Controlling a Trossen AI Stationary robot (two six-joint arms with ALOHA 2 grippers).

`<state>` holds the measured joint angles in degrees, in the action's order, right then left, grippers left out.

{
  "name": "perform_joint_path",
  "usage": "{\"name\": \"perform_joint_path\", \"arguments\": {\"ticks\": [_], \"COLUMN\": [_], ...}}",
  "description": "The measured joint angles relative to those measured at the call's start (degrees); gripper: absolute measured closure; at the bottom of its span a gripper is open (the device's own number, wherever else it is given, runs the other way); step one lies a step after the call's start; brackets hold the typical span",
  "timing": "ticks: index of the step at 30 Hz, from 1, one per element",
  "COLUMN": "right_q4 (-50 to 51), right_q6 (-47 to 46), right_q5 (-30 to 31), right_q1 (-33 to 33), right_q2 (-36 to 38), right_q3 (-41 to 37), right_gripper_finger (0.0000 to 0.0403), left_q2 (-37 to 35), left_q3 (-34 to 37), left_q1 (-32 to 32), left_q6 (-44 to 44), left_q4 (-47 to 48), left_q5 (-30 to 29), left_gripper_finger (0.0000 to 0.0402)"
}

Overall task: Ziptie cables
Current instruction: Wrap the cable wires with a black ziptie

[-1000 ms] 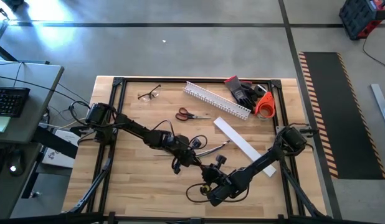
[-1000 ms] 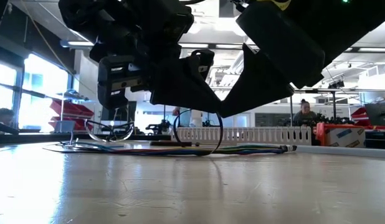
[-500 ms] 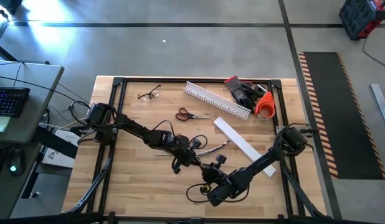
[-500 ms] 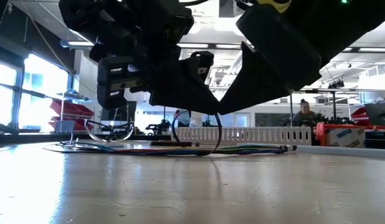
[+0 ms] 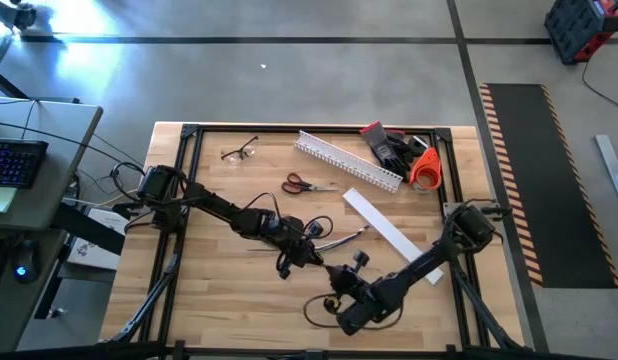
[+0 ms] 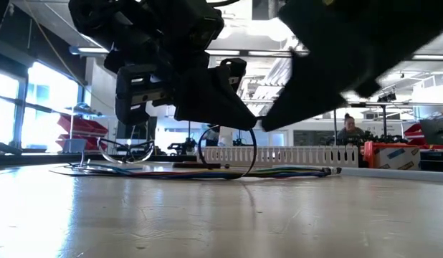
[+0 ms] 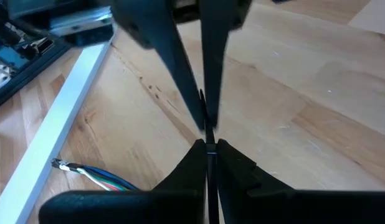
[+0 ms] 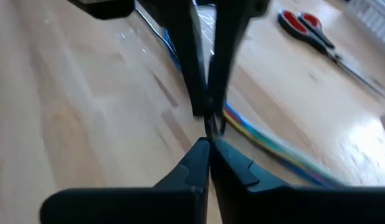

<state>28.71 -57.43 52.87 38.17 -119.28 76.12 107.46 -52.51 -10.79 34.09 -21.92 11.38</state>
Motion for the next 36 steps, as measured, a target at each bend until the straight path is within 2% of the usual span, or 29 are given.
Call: {"name": "perform_joint_path", "arguments": {"ticks": [6,8,12,15,20,23,25,28,36], "right_q4": [7.7,8.5,4.5,-2.4,-10.0,-8.8,-7.7,-7.1,-7.1], "right_q6": [-15.4,-16.7,-10.1,2.8,22.0,24.7,24.8,25.0,26.4], "right_q5": [1.5,2.1,5.4,6.6,6.7,5.4,3.5,2.6,2.5], "right_q1": [5.1,6.4,6.7,5.4,2.8,1.2,0.3,-0.5,-0.7], "right_q2": [0.0,0.0,0.0,0.0,0.0,0.0,0.0,0.0,-0.3], "right_q3": [0.0,0.0,0.0,0.0,0.0,0.0,0.0,0.0,0.0], "right_gripper_finger": [0.0402,0.0402,0.0402,0.0384,0.0303,0.0258,0.0245,0.0250,0.0302], "left_q2": [0.0,0.0,0.0,0.0,0.0,0.0,0.0,0.0,0.0], "left_q3": [0.0,0.0,0.0,0.0,0.0,0.0,0.0,0.0,0.0], "left_q1": [0.0,0.0,0.0,0.0,0.0,0.0,0.0,0.0,0.0], "left_q6": [0.0,0.0,0.0,-0.1,-0.4,-0.7,-0.9,-1.0,-1.0], "left_q4": [0.5,0.4,0.3,0.3,0.3,0.3,0.3,0.3,0.3], "left_q5": [0.1,0.1,0.1,0.1,0.1,0.1,0.1,0.0,0.0], "left_gripper_finger": [0.0401,0.0401,0.0401,0.0401,0.0401,0.0401,0.0401,0.0401,0.0401]}}
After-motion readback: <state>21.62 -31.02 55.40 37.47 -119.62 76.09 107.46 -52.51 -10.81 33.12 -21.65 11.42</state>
